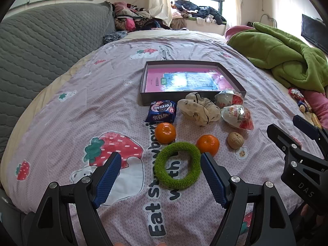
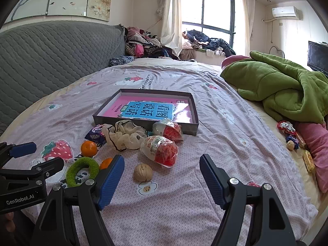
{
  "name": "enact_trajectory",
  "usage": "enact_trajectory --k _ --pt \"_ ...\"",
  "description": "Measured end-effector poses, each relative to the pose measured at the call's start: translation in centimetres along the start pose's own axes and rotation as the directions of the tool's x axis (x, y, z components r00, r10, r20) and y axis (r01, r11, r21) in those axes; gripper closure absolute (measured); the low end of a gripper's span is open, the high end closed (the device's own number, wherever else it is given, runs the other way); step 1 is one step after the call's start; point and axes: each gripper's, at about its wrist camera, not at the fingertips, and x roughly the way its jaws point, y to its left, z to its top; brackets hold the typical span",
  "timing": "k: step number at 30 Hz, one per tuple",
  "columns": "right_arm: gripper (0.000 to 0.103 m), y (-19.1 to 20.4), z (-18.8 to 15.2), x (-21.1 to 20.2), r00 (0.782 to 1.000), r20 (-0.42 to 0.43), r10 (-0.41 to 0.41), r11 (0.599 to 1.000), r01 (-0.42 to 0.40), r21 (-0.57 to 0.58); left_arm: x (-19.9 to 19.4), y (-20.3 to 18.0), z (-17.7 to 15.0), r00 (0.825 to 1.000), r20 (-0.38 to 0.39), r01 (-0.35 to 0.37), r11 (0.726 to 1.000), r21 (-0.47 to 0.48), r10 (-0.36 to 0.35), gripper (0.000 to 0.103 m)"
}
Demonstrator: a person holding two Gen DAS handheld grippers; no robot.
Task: Organize objects
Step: 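Move the left gripper toward the green fuzzy ring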
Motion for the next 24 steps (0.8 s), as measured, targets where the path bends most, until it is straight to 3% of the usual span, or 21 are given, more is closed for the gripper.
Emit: enact_trajectory --k 24 --pt "0.028 0.1 -0.9 1.8 0.996 -0.082 0.028 1.0 -0.028 0.003 2.4 0.2 -0.9 0.996 -0.083 -0.011 1.0 0.005 0.011 0.023"
